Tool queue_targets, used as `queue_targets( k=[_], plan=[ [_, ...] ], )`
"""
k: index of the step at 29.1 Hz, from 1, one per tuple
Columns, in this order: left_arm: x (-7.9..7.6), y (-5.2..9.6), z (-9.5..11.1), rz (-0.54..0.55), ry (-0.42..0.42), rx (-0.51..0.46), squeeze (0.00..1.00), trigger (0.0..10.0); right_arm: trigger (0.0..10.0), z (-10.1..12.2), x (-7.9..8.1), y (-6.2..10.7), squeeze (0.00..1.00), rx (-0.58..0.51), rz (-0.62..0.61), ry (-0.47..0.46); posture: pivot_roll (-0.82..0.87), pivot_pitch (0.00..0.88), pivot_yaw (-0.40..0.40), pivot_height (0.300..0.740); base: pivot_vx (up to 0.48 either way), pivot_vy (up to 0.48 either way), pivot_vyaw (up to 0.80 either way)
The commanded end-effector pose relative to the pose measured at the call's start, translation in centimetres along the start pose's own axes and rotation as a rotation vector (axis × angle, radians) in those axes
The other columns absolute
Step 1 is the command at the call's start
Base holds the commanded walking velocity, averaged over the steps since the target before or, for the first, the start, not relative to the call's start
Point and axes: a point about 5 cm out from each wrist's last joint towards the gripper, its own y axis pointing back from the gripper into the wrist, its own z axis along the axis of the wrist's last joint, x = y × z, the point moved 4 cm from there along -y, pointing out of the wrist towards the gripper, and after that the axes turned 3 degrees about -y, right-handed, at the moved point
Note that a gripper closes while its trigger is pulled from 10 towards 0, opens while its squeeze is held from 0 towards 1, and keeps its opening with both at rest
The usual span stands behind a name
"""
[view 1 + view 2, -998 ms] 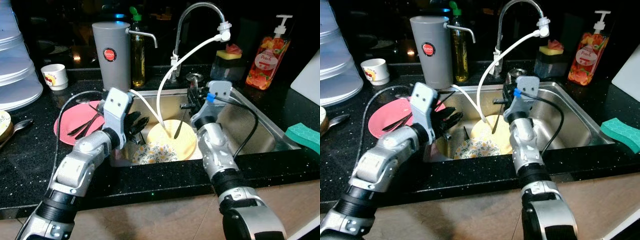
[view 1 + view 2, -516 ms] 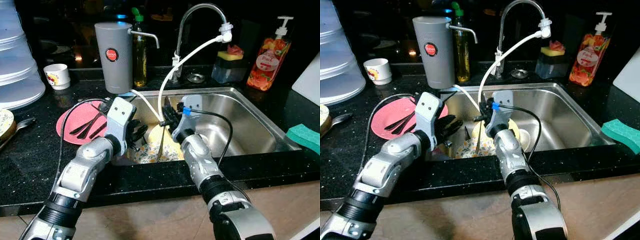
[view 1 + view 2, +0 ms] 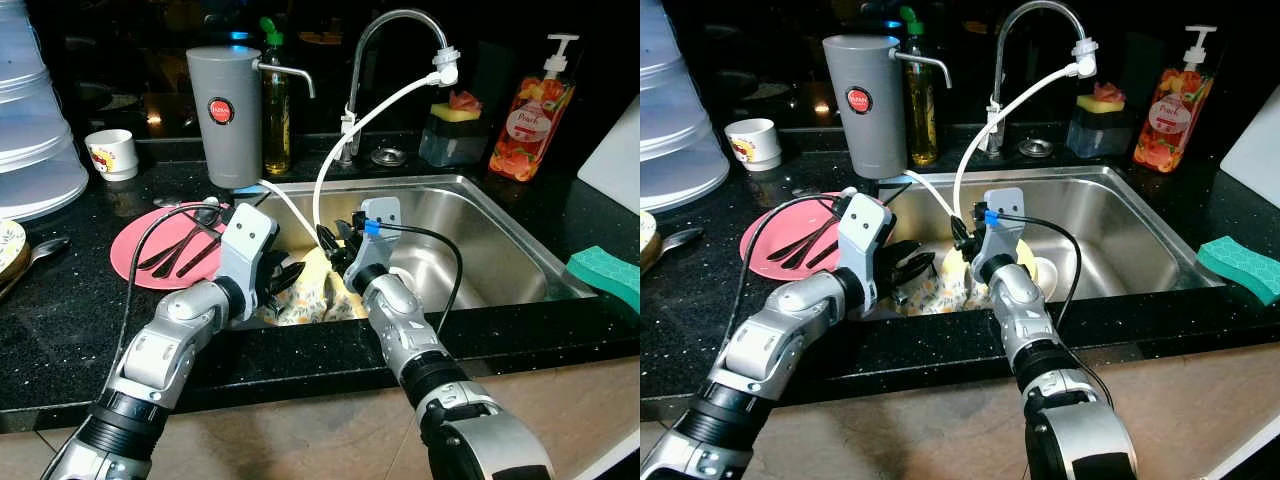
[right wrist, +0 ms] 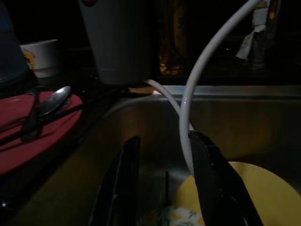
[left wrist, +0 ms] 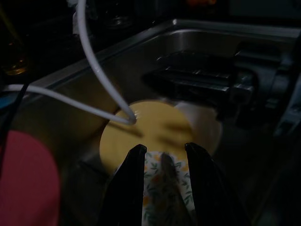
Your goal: Kitchen organization
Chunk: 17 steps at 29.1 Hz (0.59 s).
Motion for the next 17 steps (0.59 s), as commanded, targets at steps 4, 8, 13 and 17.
queue_targets(
  k=[4,8,13,17],
  plan=[
    [3.8,0.5,0.3,0.202,-0.125,0.082,0.0,10.0,10.0,0.7,-0.9,-0.3,0.0,-0.002,-0.036,-0.012,0.05,0.052,-0.016,0.74,0.0,0.0,0.0],
    [6.0,1.0,0.7,0.312,-0.184,0.112,0.0,10.0,10.0,1.3,-0.9,-0.4,0.0,-0.019,-0.021,-0.024,0.06,0.053,-0.018,0.74,0.0,0.0,0.0],
    [8.6,2.2,1.5,0.404,-0.203,0.127,1.0,10.0,10.0,2.2,1.3,-0.6,0.0,-0.03,0.135,-0.013,0.06,0.054,-0.017,0.74,0.0,0.0,0.0],
    [9.8,3.2,1.0,0.448,-0.123,0.158,1.0,10.0,10.0,2.6,3.0,-0.1,0.0,-0.017,0.248,0.04,0.06,0.054,-0.017,0.74,0.0,0.0,0.0]
  ],
)
